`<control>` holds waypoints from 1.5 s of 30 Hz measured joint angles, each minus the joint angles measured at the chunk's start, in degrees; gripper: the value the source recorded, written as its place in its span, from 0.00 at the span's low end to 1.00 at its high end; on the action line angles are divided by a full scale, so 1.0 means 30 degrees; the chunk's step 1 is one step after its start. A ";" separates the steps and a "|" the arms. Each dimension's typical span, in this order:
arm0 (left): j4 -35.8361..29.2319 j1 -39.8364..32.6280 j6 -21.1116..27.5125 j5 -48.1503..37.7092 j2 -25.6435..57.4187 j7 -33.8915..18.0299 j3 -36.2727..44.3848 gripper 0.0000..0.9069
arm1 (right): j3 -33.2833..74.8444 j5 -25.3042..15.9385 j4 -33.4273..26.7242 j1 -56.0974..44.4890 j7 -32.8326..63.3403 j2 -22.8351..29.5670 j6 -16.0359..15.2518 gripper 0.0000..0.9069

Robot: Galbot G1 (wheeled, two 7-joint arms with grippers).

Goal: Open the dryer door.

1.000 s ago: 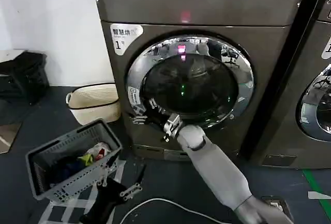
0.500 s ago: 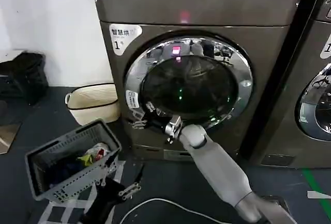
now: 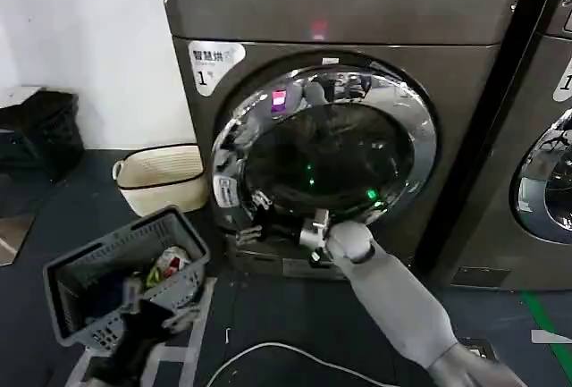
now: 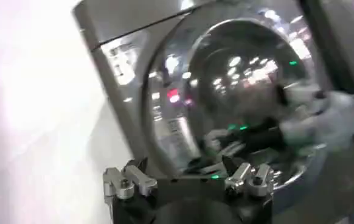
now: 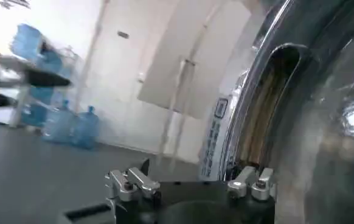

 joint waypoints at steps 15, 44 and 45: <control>0.1311 -0.2874 0.2599 -0.5767 0.0810 0.0347 -0.5420 1.00 | 0.0602 0.1648 0.2688 -0.0863 -0.3878 -0.2081 -0.0145 1.00; 0.3528 -0.5815 0.2453 -0.6605 0.4472 0.1951 -0.2377 1.00 | 0.3943 0.5058 0.7607 -0.3943 -0.9761 -0.7460 -0.0856 1.00; 0.3658 -0.5940 0.2337 -0.6487 0.4692 0.2059 -0.2105 1.00 | 0.4292 0.5089 0.7835 -0.4255 -0.9760 -0.7689 -0.0864 1.00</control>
